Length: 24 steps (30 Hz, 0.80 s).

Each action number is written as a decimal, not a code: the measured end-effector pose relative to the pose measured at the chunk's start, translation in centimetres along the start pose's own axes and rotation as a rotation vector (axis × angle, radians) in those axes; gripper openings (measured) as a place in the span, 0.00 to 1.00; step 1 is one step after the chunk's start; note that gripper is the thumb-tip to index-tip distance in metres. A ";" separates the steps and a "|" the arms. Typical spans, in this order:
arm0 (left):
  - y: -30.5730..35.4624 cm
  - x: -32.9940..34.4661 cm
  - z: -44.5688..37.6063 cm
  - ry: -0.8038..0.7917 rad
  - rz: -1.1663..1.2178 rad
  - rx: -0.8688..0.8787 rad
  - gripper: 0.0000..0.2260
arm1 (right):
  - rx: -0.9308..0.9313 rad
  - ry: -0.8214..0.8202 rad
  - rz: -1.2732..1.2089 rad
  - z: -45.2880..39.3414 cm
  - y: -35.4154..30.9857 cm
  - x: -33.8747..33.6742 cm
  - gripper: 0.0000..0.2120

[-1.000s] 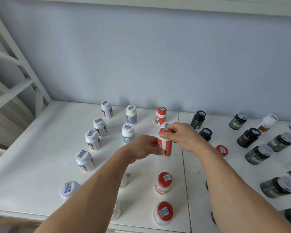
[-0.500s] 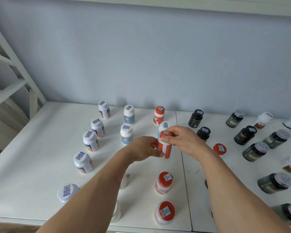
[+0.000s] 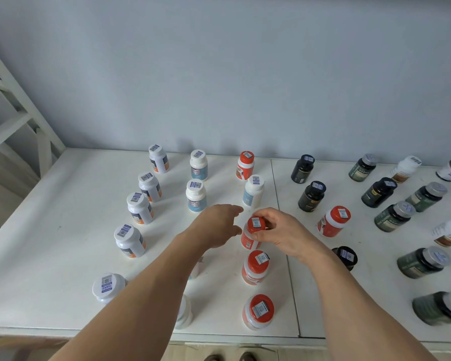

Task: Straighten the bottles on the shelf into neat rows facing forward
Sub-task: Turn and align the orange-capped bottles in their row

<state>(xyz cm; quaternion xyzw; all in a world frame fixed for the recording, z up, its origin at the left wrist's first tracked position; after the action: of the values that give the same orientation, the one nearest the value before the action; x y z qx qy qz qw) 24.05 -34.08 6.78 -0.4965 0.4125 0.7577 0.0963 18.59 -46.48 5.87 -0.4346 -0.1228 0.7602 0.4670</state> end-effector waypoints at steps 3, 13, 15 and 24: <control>0.1 -0.1 -0.1 0.010 0.004 0.007 0.26 | 0.009 -0.004 0.011 -0.1 0.2 0.2 0.27; -1.0 -2.4 -1.6 0.086 0.036 -0.059 0.25 | -0.099 0.203 -0.182 -2.7 -3.5 -6.9 0.29; -1.5 -2.6 -2.2 0.099 0.051 -0.087 0.25 | -0.101 0.187 -0.130 -4.1 -4.3 -7.2 0.33; -3.1 -1.8 -5.2 0.101 0.096 -0.151 0.27 | -0.133 0.157 0.067 -8.3 -5.2 -5.5 0.22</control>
<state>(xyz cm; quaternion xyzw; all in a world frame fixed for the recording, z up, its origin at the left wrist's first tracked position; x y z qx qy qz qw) 30.12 -35.42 5.75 -0.5197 0.3817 0.7643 0.0010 29.14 -50.01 7.01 -0.5265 -0.1214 0.7294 0.4197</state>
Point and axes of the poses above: each hand's wrist, its own z-axis away from the middle knuckle, its own x-axis out of the palm, y = z × x, the point moved 10 cm from there along -z, towards the middle knuckle, and after that the axes turned 15 degrees about x, right-handed, at the moved point
